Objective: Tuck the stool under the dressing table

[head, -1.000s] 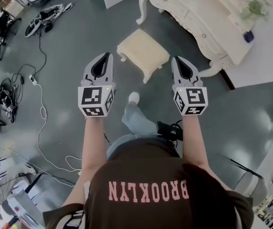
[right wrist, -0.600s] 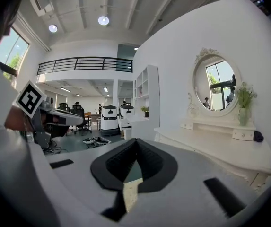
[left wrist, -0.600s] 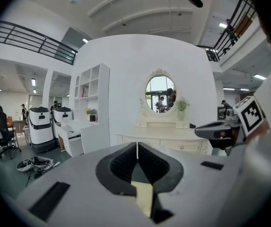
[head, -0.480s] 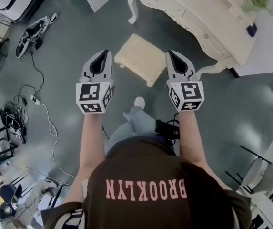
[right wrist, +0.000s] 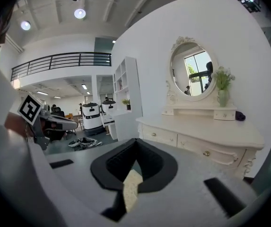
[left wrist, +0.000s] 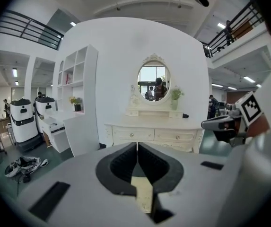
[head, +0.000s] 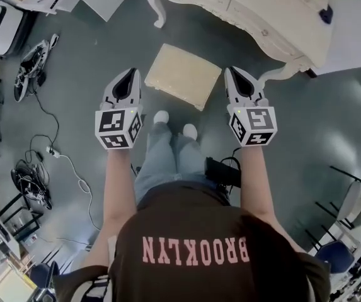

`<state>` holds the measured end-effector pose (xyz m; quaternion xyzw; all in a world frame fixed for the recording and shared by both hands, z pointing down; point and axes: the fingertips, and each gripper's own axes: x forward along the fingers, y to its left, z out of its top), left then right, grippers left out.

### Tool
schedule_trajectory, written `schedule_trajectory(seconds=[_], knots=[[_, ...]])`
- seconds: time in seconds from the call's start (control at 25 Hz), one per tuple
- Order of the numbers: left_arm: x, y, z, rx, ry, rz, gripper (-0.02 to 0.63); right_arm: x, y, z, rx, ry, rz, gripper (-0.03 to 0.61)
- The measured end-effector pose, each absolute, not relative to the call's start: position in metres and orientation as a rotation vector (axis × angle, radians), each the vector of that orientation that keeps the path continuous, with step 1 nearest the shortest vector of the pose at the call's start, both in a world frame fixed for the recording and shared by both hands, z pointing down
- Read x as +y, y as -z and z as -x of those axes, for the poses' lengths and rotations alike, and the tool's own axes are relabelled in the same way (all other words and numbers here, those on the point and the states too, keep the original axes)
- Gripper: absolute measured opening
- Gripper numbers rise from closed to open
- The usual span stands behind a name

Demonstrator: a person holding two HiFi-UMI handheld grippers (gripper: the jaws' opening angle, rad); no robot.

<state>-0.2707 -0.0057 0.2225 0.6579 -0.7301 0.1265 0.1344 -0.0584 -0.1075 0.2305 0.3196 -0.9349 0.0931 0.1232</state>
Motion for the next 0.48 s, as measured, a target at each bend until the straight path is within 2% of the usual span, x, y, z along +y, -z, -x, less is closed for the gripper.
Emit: schedule_trajectory(seconds=[0.48], knots=[[-0.082, -0.296, 0.312, -1.777, -0.510, -2.052, 0.009, -0.138, -0.285, 0.079, -2.532, -0.394, -1.132, -0.002]])
